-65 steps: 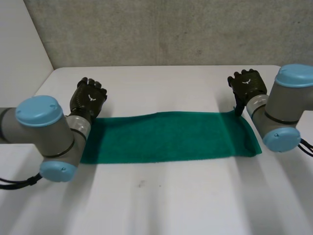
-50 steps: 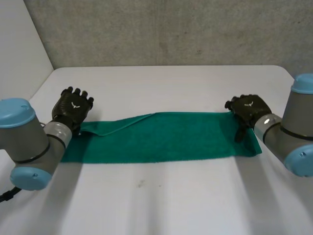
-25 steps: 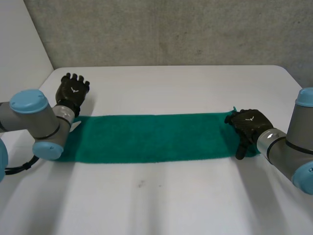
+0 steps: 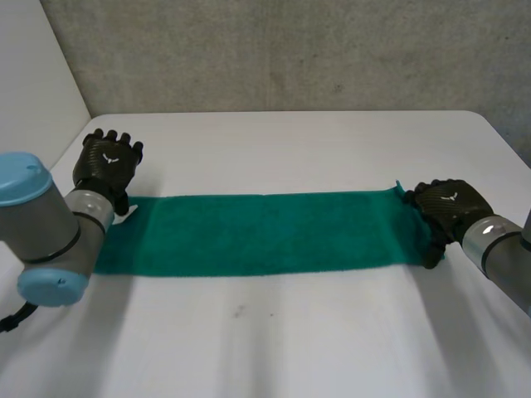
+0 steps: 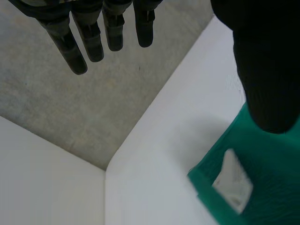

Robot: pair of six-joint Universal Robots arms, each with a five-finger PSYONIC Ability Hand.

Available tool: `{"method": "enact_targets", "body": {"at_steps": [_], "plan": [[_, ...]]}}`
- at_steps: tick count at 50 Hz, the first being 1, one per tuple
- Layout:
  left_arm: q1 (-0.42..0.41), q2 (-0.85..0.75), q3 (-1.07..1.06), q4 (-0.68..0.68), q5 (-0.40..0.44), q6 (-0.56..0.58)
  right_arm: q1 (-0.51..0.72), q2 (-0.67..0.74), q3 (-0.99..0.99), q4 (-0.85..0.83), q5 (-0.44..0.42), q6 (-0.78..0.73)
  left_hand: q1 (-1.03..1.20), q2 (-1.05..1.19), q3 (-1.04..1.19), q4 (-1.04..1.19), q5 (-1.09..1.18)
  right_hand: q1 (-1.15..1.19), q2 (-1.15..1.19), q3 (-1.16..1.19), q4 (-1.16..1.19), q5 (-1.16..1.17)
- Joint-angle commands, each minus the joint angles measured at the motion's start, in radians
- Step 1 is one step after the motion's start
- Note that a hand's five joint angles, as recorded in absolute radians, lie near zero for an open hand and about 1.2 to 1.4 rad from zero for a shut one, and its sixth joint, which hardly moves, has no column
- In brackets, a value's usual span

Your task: Fold the towel.

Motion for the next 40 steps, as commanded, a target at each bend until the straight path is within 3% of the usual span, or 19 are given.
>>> {"method": "enact_targets", "body": {"at_steps": [1, 21, 27, 29, 40], "plan": [[-0.019, 0.123, -0.135, 0.001, 0.011, -0.137, -0.042, 0.006, 0.022, -0.014, 0.002, -0.036, -0.011, -0.002, -0.013, -0.005, -0.020, 0.098, 0.079, 0.087, 0.068, 0.062], [-0.026, 0.132, -0.201, 0.003, 0.011, -0.148, -0.061, 0.179, -0.034, -0.113, -0.050, -0.039, -0.011, -0.002, -0.013, -0.005, -0.020, 0.465, 0.446, 0.454, 0.435, 0.429], [-0.026, 0.134, -0.209, 0.003, 0.011, -0.148, -0.082, 0.184, -0.047, -0.130, -0.064, -0.037, -0.014, -0.004, -0.016, -0.008, -0.023, 1.107, 1.088, 1.096, 1.077, 1.070], [-0.026, 0.134, -0.209, 0.003, 0.011, -0.148, -0.087, 0.184, -0.050, -0.132, -0.062, -0.037, -0.014, -0.004, -0.016, -0.008, -0.023, 1.181, 1.162, 1.170, 1.151, 1.145], [-0.026, 0.140, -0.216, 0.003, 0.009, -0.148, -0.214, 0.205, -0.099, -0.116, -0.041, -0.045, -0.014, -0.004, -0.016, -0.008, -0.023, 1.195, 1.176, 1.184, 1.165, 1.159]]}}
